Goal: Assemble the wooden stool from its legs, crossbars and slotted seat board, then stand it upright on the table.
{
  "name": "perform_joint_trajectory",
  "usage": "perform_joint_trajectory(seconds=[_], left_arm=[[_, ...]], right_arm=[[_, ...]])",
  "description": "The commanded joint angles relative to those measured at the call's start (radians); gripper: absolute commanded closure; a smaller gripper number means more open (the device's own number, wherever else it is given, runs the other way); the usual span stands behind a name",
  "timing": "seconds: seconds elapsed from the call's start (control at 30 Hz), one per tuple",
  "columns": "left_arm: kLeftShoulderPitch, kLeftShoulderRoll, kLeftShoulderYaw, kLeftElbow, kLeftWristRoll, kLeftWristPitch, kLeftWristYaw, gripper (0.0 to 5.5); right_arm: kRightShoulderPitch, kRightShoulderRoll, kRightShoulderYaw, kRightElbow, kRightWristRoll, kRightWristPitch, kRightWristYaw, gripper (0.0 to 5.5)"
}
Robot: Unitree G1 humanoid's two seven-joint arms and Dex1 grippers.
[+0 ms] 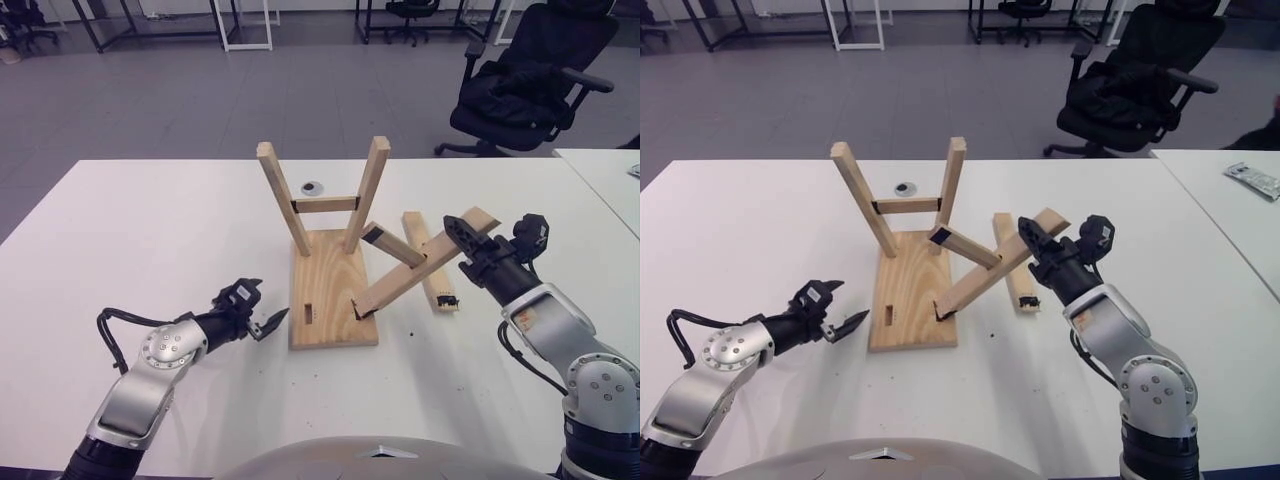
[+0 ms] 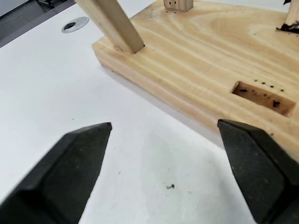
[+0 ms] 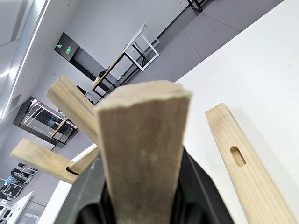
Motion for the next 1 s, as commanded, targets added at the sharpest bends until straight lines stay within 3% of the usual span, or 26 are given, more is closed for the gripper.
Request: perform_joint_trajectory(seconds=[0.03, 0.2, 0.4, 0.73, 0.9, 1.0], left_arm=[[-0.049, -0.053, -0.016, -0.017, -0.047, 0.042, -0.009, 1.31], [-0.145, -0.131, -0.033, 0.029, -0.073, 0.074, 0.004, 1.31], [-0.165, -0.179, -0.064, 0.062, -0.057, 0.088, 0.02, 1.31], [-0.163, -0.187, -0.072, 0.087, -0.006, 0.1, 0.064, 1.31], [-0.172, -0.201, -0.08, 0.1, 0.009, 0.106, 0.086, 1.31], [-0.181, -0.213, -0.084, 0.109, 0.021, 0.103, 0.098, 1.31]], right_arm=[[-0.026, -0.077, 0.063, 0.015, -0.158, 0.061, 0.011, 4.46], [-0.092, -0.084, 0.137, 0.044, -0.351, 0.022, 0.093, 4.41], [-0.138, -0.092, 0.137, 0.064, -0.468, 0.012, 0.176, 4.41], [-0.022, -0.022, 0.097, -0.125, -0.445, 0.175, -0.165, 4.41], [-0.054, -0.022, 0.147, -0.139, -0.448, 0.249, -0.213, 4.41], [-0.074, -0.063, 0.196, -0.08, -0.503, 0.255, -0.13, 4.41]])
